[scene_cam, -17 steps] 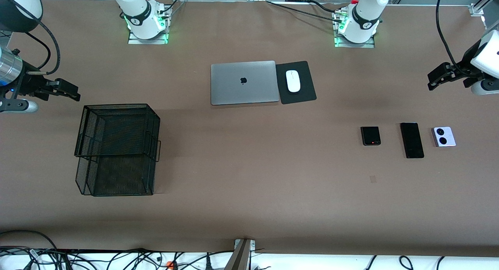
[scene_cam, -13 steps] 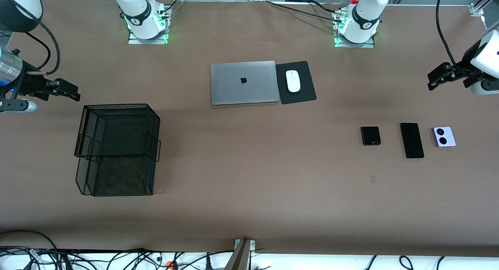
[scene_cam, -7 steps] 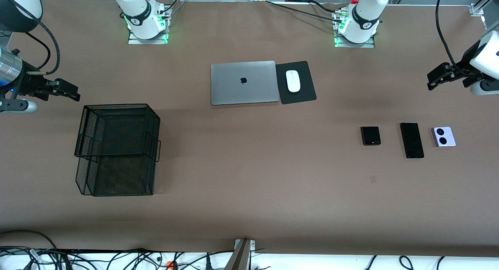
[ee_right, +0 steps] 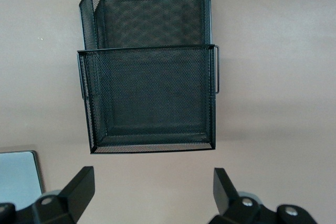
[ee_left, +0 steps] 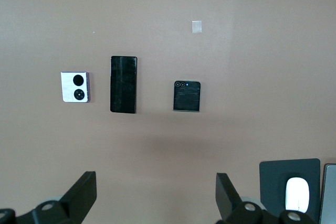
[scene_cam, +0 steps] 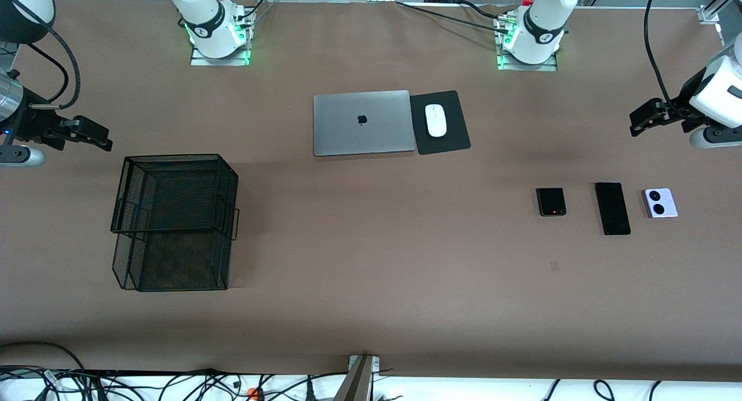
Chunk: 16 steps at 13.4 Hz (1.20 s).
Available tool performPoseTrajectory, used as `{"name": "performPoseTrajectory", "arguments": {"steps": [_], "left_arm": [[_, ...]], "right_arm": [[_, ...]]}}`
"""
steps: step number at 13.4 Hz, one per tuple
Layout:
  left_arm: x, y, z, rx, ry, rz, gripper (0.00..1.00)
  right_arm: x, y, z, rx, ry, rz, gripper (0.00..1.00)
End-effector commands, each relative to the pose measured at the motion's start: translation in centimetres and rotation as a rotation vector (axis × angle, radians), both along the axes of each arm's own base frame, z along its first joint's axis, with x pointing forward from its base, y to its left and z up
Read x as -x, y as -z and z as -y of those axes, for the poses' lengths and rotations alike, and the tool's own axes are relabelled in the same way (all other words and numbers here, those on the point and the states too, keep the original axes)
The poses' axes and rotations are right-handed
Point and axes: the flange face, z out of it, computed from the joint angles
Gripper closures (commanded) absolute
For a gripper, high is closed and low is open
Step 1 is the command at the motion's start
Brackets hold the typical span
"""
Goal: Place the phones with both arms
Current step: 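Move the left gripper over the small black flip phone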
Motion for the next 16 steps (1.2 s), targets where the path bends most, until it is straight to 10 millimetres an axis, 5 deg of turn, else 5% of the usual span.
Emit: {"name": "performPoseTrajectory", "arguments": {"steps": [1, 6, 9, 16], "left_arm": [[-0.4, -0.1, 0.1, 0.026, 0.012, -0.014, 0.00], [-1.4, 4.3, -1.3, 0.036, 0.081, -0.114, 0.00], [-3.5, 8.9, -1.0, 0.043, 0.089, -0.123, 0.00], [-2.2, 21.9, -0.5, 0.047, 0.107, -0.011, 0.00]], "right_arm": [[0.3, -0.9, 0.4, 0.003, 0.000, 0.002, 0.00], [0.4, -1.5, 0.4, 0.003, 0.000, 0.006, 0.00], [0.4, -1.8, 1.0, 0.004, 0.012, 0.011, 0.00], [0.4, -2.0, 1.1, 0.004, 0.015, 0.015, 0.00]]}}
